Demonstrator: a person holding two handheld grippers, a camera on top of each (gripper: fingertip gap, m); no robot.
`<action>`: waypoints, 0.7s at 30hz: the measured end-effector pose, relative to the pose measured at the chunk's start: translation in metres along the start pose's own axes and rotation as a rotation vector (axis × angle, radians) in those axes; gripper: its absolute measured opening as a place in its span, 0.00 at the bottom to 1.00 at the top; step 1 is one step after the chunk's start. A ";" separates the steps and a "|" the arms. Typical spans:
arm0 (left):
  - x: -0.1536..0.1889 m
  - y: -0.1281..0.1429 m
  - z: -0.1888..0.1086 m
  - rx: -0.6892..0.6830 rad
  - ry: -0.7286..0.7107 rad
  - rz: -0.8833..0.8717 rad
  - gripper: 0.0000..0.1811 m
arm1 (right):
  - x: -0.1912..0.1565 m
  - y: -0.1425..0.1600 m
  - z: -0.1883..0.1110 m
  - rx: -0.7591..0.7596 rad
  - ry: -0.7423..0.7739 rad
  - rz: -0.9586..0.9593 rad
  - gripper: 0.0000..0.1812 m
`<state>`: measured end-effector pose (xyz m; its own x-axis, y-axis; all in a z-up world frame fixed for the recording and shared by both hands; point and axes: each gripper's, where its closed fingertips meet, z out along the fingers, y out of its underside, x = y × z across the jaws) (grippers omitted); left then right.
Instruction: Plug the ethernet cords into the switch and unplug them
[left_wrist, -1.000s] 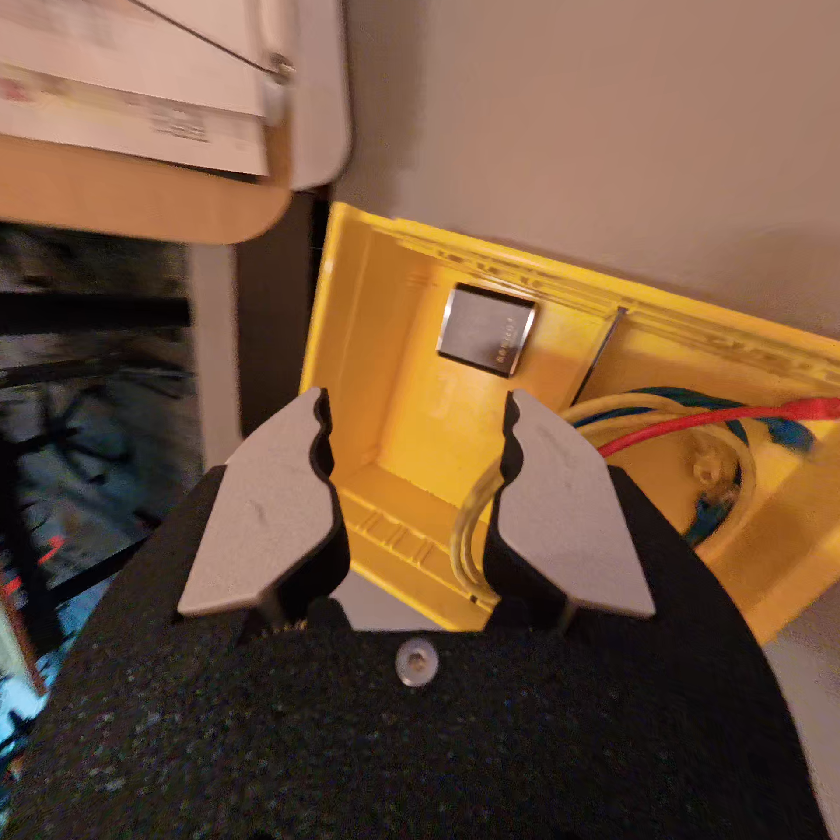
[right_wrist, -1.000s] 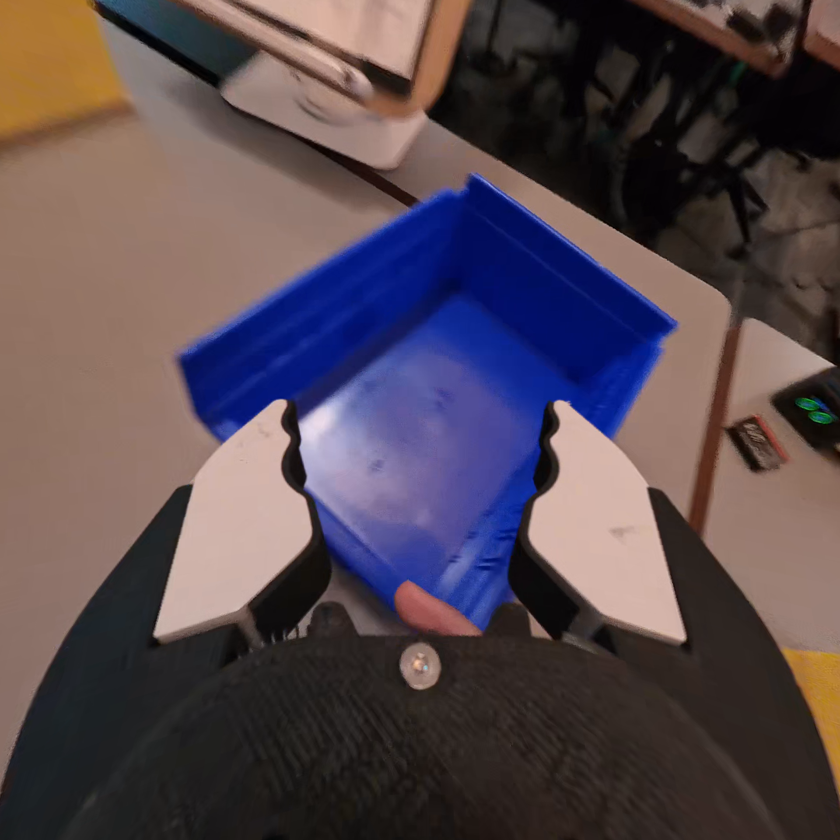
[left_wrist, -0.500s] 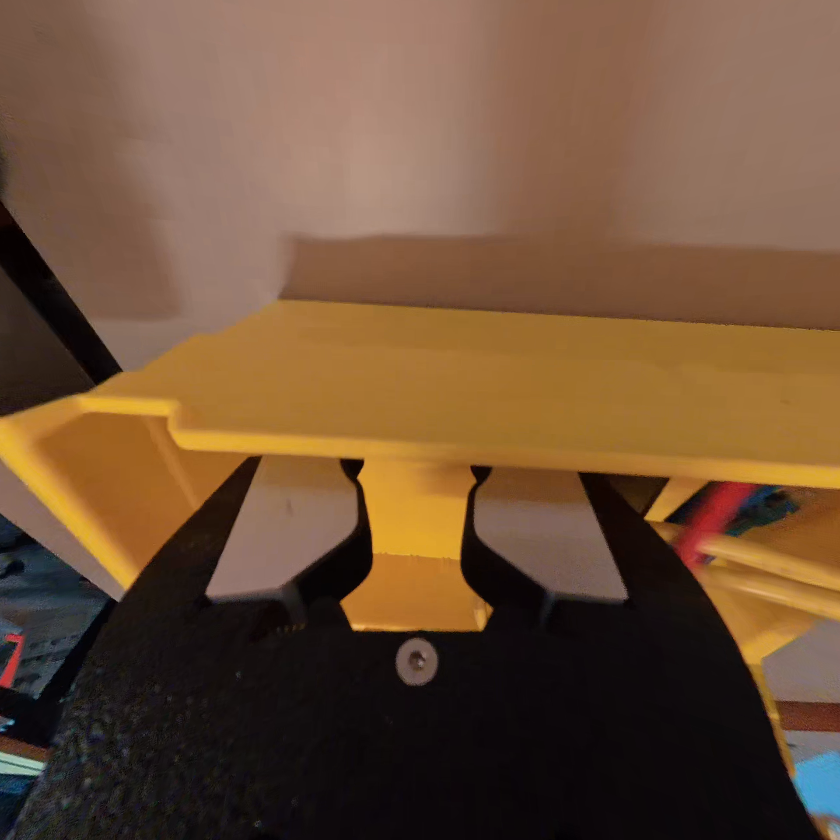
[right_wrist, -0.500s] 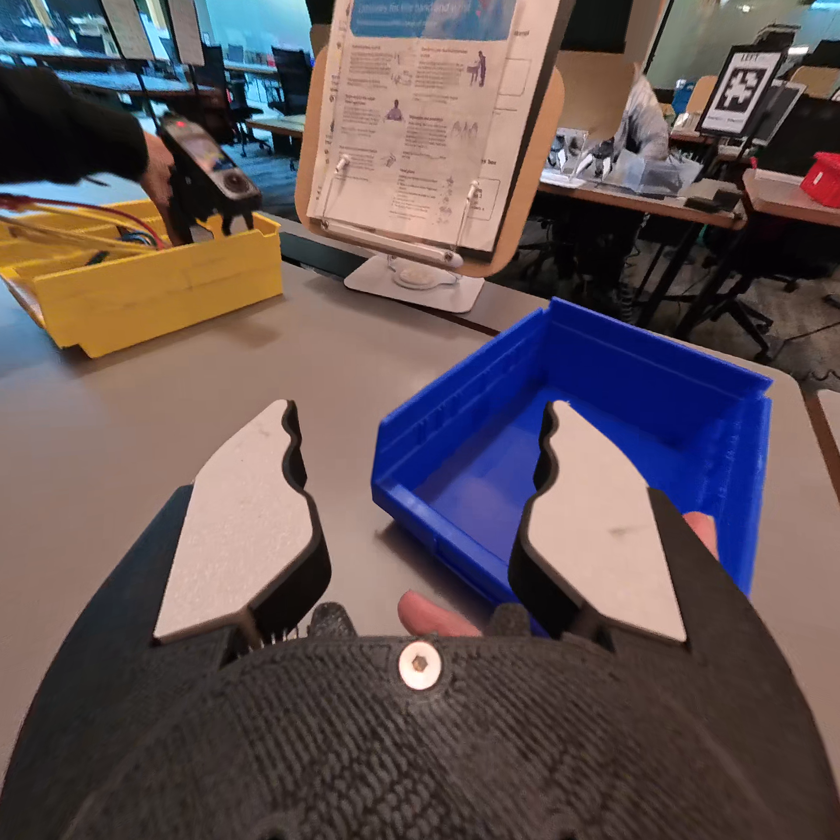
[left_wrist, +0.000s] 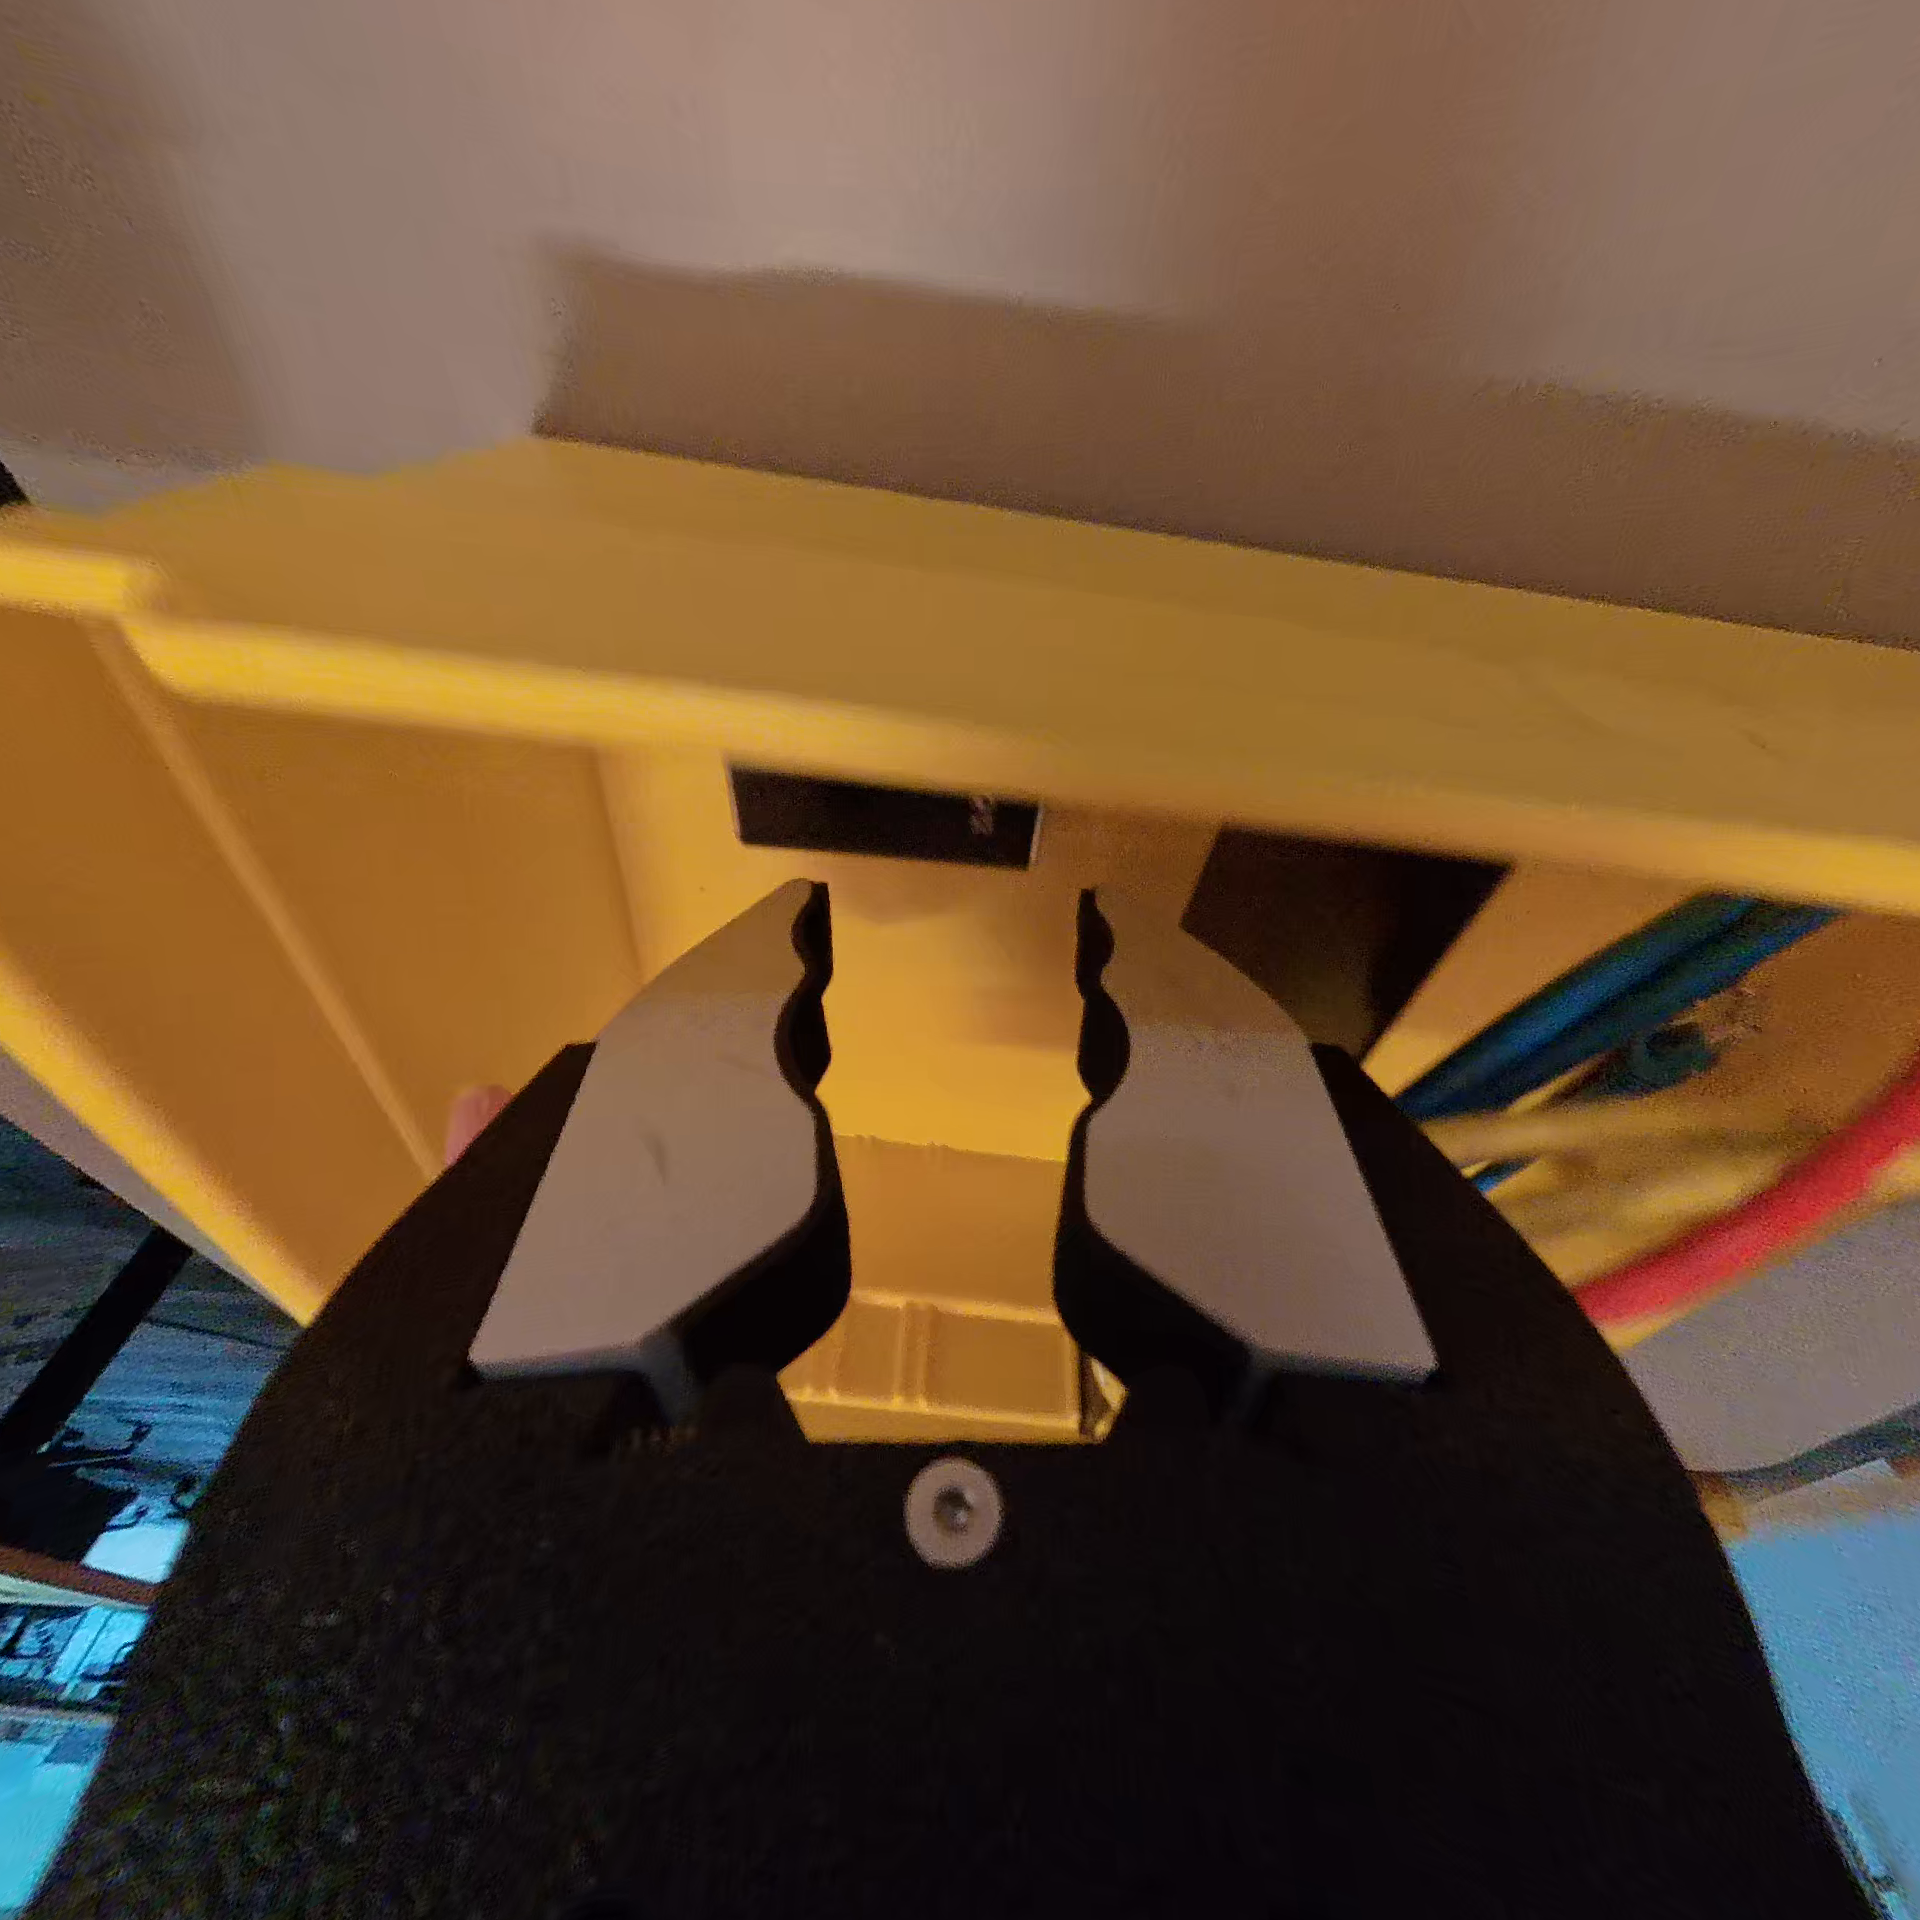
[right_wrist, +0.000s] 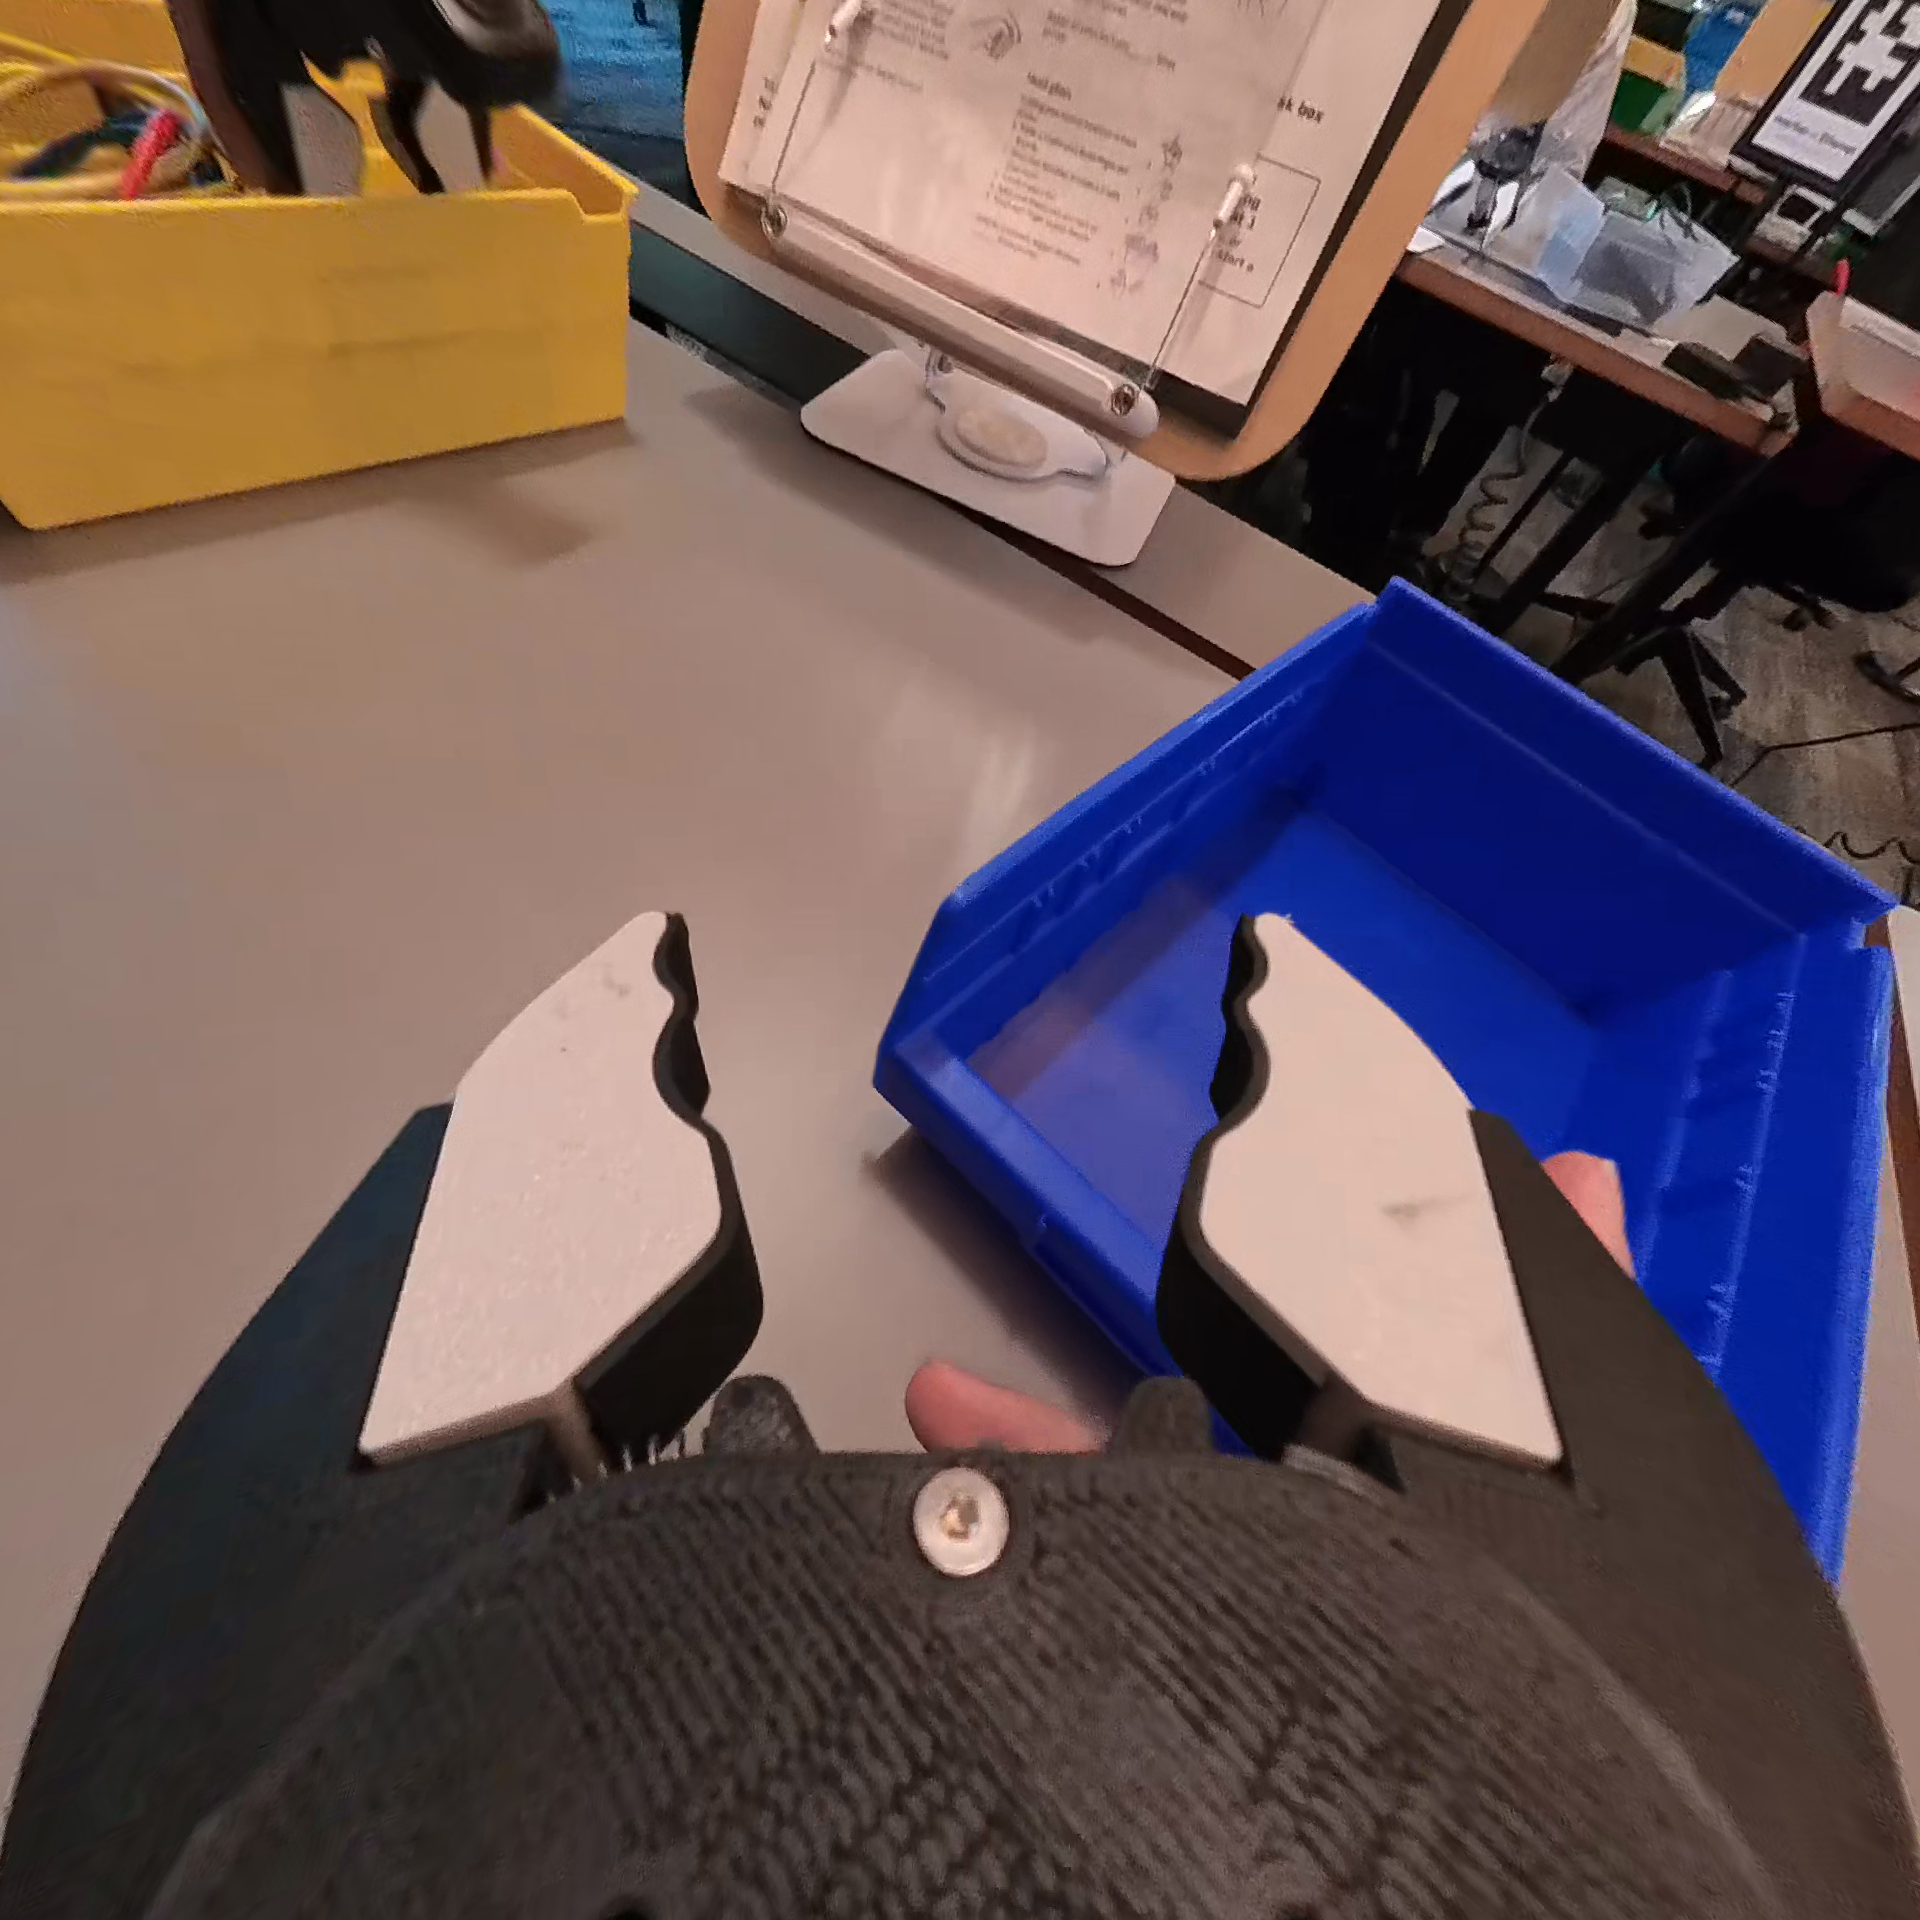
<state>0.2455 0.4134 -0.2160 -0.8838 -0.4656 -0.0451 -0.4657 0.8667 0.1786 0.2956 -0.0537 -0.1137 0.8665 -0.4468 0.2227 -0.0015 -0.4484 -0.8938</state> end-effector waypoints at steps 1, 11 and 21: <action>0.003 0.003 -0.003 0.010 0.015 -0.022 0.24 | 0.002 0.001 -0.001 -0.001 0.008 -0.002 0.53; -0.026 -0.012 0.000 0.128 -0.101 -0.026 0.44 | 0.007 0.001 0.001 0.023 0.003 0.015 0.52; -0.015 -0.023 0.032 0.018 -0.006 0.051 0.41 | 0.007 0.001 0.004 0.037 -0.001 0.035 0.51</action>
<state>0.2684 0.4064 -0.2508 -0.9068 -0.4194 -0.0422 -0.4204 0.8925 0.1635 0.3032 -0.0543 -0.1143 0.8669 -0.4606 0.1907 -0.0132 -0.4038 -0.9148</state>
